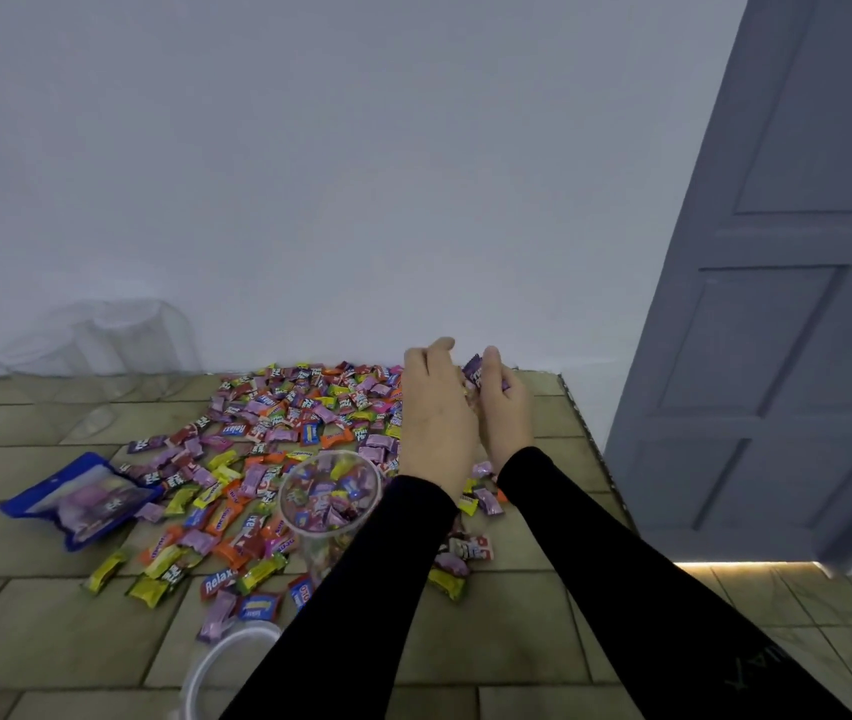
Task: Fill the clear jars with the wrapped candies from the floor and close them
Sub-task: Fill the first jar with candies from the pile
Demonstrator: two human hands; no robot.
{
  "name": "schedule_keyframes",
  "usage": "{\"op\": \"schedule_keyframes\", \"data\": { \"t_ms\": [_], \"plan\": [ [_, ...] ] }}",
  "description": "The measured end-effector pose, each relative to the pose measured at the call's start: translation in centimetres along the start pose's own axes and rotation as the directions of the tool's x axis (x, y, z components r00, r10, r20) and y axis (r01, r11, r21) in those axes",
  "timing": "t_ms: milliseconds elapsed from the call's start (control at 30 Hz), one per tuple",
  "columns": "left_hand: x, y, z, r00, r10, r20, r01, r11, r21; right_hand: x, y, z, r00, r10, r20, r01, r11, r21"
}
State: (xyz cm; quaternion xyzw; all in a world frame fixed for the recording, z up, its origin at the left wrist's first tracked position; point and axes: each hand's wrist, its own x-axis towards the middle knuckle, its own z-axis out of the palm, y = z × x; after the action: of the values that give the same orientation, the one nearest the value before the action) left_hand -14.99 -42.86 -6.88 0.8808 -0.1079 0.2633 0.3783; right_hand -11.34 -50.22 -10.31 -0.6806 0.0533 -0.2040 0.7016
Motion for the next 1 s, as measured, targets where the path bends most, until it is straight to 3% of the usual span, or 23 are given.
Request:
{"op": "schedule_keyframes", "data": {
  "t_ms": [167, 433, 700, 1000],
  "plan": [
    [0.9, 0.7, -5.3, 0.998, 0.004, -0.059, -0.014, 0.985, -0.173, -1.6, -2.9, 1.8, 1.000, -0.018, 0.008, 0.017, 0.998, 0.065],
    [-0.7, -4.9, -11.4, 0.998, -0.027, -0.049, 0.012, 0.961, -0.276, -6.6, -4.9, 5.8, 0.996, 0.027, 0.080, -0.039, 0.986, 0.159],
    [-4.0, -8.7, -12.1, 0.994, -0.111, -0.018, 0.093, 0.902, -0.421, -9.9, -5.6, 7.7, 0.999, 0.047, 0.002, -0.047, 0.988, 0.150],
    [-5.4, -9.8, -11.1, 0.991, -0.115, -0.068, 0.065, 0.859, -0.507, -11.0, -4.9, 9.0, 0.996, 0.041, -0.085, -0.033, 0.995, 0.090]
  ]
}}
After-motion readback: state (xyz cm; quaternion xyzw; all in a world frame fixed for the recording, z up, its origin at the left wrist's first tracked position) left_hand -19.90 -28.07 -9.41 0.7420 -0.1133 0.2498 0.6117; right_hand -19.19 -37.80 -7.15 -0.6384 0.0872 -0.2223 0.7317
